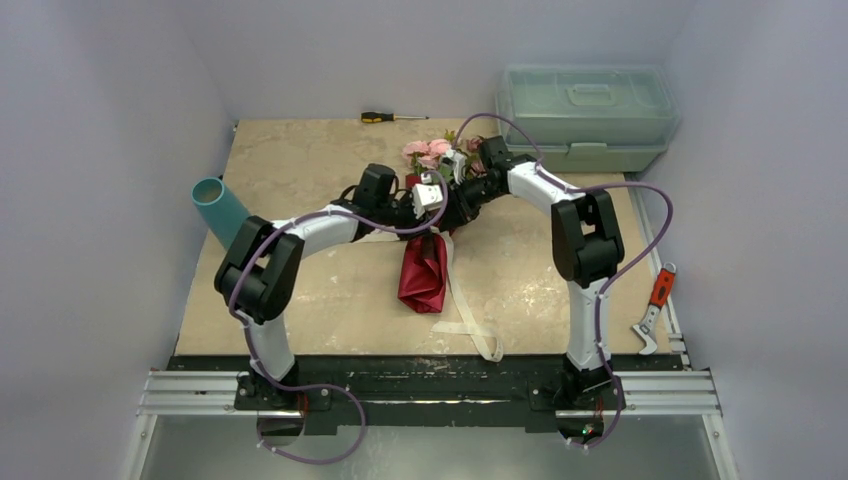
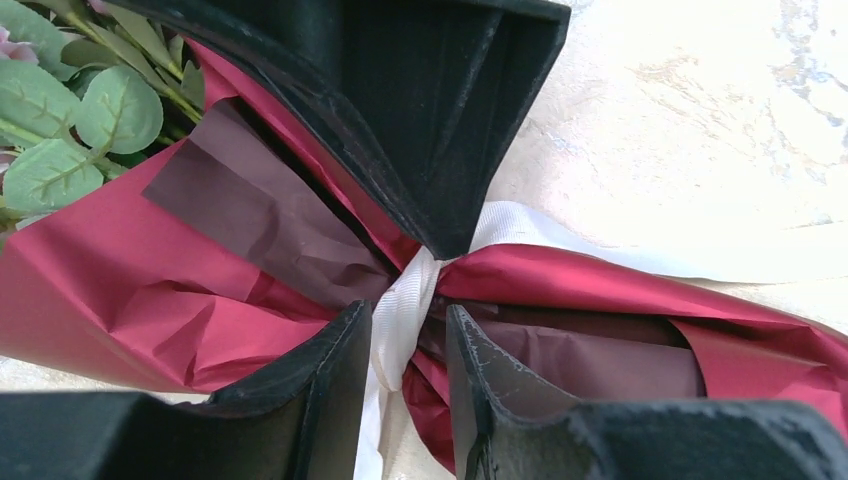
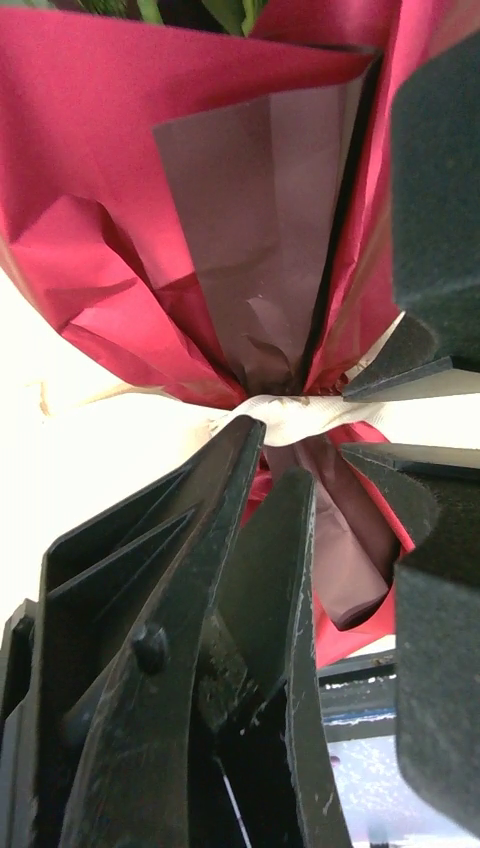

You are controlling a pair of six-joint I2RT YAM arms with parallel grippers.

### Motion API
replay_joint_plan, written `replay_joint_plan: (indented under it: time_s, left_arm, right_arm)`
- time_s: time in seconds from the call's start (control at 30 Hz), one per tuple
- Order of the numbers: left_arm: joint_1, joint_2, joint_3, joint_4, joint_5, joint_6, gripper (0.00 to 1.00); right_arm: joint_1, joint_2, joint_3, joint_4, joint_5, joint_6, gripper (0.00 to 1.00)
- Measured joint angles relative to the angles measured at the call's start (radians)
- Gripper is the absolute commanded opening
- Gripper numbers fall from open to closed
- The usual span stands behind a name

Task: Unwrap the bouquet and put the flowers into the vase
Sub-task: Untie the ribbon from the wrapping paper.

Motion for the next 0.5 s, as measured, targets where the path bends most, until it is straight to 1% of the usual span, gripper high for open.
replay_joint_plan:
  time_s: [0.07,0.13,0.17,0.27,0.4,0.43,0.5]
  left_arm:
    - [0.0,0.011,0.007,0.003,-0.011,0.001,0.31]
    - [0.0,0.024,0.017,0.007,-0.021,0.0,0.24]
    - [0.0,0.031,0.022,0.007,-0.028,0.0,0.23]
    - [0.0,0.053,0.039,0.006,-0.045,0.001,0.26]
    - [0.0,0.062,0.041,-0.008,-0.058,0.004,0.3]
    - [0.0,0.062,0.041,-0.011,-0.059,0.007,0.29]
    - [0.0,0.062,0.041,-0.013,-0.061,0.01,0.25]
  right_arm:
    - [0.0,0.005,0.016,-0.001,0.004,-0.002,0.2]
    - [0.0,0.012,0.032,0.0,0.006,-0.003,0.16]
    - [0.0,0.015,0.037,0.0,0.006,-0.004,0.16]
    - [0.0,0.016,0.038,-0.003,0.006,-0.009,0.26]
    - [0.0,0.016,0.038,-0.016,0.007,-0.023,0.29]
    - [0.0,0.016,0.038,-0.018,0.008,-0.026,0.31]
    - [0.0,0.016,0.038,-0.019,0.018,-0.029,0.31]
